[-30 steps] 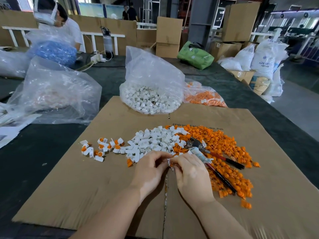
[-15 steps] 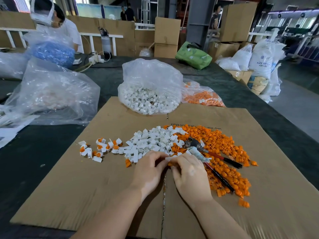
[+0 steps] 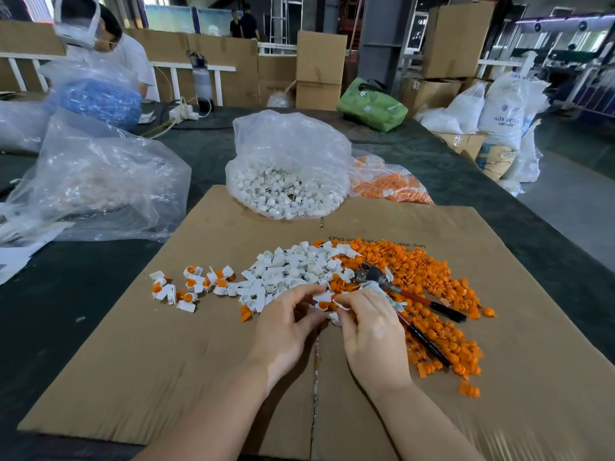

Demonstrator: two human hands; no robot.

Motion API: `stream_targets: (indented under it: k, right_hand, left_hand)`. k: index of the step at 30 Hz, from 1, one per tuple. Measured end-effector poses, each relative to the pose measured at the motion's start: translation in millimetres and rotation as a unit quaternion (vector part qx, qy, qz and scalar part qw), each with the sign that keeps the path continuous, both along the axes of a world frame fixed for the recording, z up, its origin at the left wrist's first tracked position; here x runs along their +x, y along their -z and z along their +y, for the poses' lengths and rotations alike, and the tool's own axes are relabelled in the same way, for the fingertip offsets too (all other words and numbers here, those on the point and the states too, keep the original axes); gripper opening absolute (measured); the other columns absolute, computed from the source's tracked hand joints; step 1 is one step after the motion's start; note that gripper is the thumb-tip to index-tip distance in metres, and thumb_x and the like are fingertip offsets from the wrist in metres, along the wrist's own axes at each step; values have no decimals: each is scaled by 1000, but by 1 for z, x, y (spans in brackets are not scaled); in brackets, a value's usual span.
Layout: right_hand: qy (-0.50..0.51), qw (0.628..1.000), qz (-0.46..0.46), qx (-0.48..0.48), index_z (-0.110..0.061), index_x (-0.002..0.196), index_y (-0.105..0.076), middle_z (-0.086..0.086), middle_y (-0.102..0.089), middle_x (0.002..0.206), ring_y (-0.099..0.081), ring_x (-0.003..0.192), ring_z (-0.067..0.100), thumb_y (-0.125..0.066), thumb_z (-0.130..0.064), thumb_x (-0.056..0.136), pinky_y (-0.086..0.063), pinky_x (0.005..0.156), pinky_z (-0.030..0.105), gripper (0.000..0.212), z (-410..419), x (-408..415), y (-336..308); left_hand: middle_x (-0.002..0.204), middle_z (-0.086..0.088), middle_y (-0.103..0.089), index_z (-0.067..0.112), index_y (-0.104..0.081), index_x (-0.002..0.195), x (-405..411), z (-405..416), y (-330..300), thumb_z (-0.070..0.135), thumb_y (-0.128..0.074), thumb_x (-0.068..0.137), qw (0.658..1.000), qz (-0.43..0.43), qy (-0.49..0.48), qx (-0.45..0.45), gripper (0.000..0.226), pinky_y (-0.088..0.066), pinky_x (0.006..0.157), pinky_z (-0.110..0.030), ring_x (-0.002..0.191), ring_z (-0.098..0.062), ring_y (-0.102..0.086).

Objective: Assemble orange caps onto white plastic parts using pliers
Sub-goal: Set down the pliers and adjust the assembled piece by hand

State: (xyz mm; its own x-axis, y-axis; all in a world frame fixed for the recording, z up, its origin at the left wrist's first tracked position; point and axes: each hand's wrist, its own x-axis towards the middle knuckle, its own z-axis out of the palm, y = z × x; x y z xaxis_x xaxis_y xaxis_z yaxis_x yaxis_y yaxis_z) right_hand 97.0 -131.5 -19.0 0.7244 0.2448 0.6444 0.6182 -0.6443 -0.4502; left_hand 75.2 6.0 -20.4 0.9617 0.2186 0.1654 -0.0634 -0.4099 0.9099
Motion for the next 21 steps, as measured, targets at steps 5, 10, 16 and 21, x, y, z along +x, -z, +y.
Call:
stream_targets:
  k: [5,10,16,21]
  right_hand:
    - [-28,999,-14,-9,-8,87,-71,2,-64,84,-62,78,20,-73,0,77,-52,69,33,12,1,0,-1]
    - [-35,999,-25,-18,-8,82,-71,3,-64,82,-61,76,21,-74,2,76,-53,67,35,12,1,0,-1]
    - [-32,999,-27,-21,-9,84,-71,2,-63,83,-60,75,23,-72,2,77,-52,65,37,13,1,0,-2]
    - [-20,999,-24,-12,-7,85,-71,3,-62,83,-59,77,21,-71,0,79,-51,69,33,9,0,0,-1]
  left_hand:
    - [82,18,-61,32,-65,108,-1,-1,0,17,-69,84,1000,2,11,0,28,-39,69,-4,74,7,-54]
    - [89,13,-65,39,-63,101,-1,-2,0,15,-68,85,999,10,28,19,30,-43,71,-13,74,0,-55]
    - [91,11,-63,38,-59,102,-2,-5,1,14,-66,86,1000,-7,22,15,30,-42,69,-9,73,2,-54]
    - [95,16,-54,43,-57,91,-2,9,-6,16,-60,90,993,-53,-102,23,27,-38,72,-10,87,-1,-53]
